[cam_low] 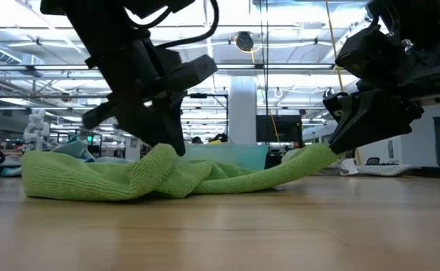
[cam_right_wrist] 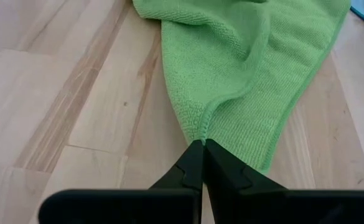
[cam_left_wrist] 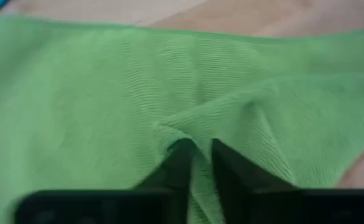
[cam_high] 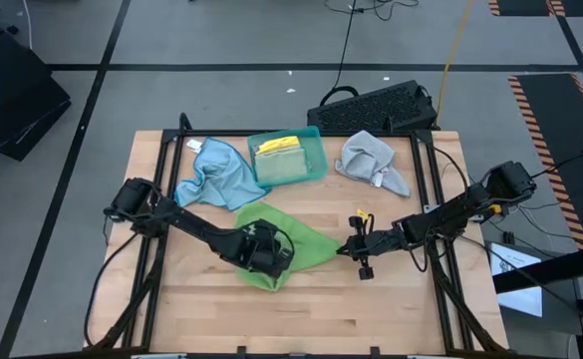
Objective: Fold microfiber towels
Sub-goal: Fold the green microfiber cloth
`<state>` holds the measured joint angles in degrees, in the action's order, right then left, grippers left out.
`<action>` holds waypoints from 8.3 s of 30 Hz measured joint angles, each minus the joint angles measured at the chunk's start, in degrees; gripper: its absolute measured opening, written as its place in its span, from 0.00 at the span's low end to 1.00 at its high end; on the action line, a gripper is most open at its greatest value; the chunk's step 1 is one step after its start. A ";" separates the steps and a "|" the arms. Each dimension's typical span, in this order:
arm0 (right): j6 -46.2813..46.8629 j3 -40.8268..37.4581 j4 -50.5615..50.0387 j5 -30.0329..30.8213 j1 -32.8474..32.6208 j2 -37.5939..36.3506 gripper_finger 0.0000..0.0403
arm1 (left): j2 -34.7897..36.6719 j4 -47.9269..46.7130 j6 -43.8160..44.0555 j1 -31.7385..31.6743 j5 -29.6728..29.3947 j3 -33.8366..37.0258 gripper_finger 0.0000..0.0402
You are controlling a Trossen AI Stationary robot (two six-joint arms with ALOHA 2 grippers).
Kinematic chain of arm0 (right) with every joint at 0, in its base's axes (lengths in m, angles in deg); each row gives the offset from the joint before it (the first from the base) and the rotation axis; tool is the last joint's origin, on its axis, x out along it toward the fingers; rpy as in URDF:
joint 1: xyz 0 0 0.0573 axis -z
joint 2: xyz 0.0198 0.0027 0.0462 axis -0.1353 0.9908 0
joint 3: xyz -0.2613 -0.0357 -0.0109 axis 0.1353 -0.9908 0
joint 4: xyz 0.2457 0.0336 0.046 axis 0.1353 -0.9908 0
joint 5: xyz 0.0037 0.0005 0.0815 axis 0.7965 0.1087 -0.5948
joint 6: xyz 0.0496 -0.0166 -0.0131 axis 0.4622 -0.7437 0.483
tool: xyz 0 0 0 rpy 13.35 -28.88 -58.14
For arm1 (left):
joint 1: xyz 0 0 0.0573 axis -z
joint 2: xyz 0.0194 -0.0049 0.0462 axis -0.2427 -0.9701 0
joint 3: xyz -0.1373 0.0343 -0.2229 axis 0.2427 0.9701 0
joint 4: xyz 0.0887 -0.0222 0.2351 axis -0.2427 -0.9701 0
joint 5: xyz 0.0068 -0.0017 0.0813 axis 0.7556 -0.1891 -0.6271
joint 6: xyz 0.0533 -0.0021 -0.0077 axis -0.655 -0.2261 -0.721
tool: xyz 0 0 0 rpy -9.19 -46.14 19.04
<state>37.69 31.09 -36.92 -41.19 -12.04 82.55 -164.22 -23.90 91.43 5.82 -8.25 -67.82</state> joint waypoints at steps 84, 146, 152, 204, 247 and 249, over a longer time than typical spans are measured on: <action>1.46 -0.01 0.84 0.02 0.00 0.00 0.01 | -4.44 -3.42 14.51 -4.05 8.76 -1.16 0.36; 12.13 -0.04 -6.70 -17.51 -6.78 -6.37 0.22 | 1.38 25.36 -41.49 19.15 -4.99 -0.98 0.01; 11.03 -0.02 -5.98 -18.10 -12.53 -2.89 0.38 | -1.40 25.31 -38.08 22.84 -4.77 -0.87 0.01; -20.65 -0.95 1.18 -22.62 1.49 -0.33 0.38 | -2.23 27.93 -39.28 22.96 -6.12 -0.98 0.03; 10.20 -2.60 -33.46 -3.87 -10.35 -30.92 0.01 | -2.19 40.94 -48.68 15.56 -2.28 -0.96 0.08; 10.49 -2.60 -33.92 -1.15 -11.82 -33.52 0.01 | -2.19 41.03 -48.99 16.37 -1.57 -0.96 0.13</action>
<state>48.18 28.49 -70.84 -42.34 -23.86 49.03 -166.40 17.14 42.43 22.19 -9.82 -68.78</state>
